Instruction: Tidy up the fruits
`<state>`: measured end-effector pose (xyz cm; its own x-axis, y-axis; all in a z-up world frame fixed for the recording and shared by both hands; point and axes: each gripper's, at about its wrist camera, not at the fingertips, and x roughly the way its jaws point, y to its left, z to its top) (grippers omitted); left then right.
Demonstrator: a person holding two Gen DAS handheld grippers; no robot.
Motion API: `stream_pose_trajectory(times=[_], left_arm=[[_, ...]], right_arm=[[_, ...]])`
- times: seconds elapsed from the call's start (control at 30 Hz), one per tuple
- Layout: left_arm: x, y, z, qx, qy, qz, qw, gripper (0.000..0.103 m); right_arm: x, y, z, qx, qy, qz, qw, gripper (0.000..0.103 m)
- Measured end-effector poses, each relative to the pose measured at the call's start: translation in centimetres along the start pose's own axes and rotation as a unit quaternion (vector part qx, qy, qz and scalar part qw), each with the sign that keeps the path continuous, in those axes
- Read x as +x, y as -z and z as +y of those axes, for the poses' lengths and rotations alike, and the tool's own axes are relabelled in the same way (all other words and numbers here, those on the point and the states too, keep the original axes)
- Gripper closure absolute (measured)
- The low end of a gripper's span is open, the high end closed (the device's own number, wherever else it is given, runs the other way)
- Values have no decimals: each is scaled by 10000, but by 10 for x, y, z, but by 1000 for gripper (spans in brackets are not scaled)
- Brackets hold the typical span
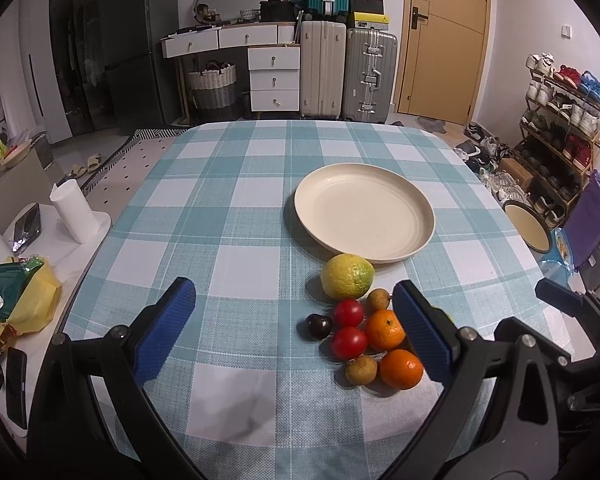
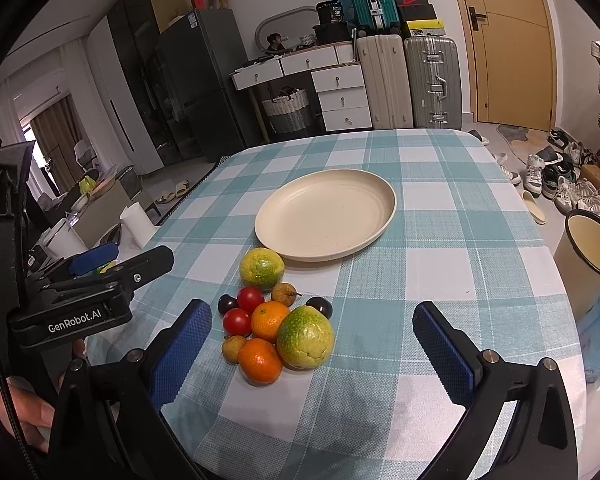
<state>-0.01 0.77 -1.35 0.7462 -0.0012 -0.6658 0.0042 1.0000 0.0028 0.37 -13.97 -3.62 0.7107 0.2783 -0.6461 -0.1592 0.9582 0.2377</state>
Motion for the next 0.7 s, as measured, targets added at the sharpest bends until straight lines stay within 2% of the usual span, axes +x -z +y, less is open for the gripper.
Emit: stream_pose_trajectory(times=[0.37, 0.53, 0.7], left_arm=[[11, 1, 4, -56, 22, 83, 9999, 4], [16, 2, 8, -115, 36, 141, 9998, 4], [18, 2, 15, -174, 62, 173, 9997, 4]], right_arm=[[19, 6, -2, 38, -72, 245, 9997, 0], [37, 13, -6, 158, -196, 519, 9983, 6], [54, 19, -9, 250, -252, 719, 9968, 6]])
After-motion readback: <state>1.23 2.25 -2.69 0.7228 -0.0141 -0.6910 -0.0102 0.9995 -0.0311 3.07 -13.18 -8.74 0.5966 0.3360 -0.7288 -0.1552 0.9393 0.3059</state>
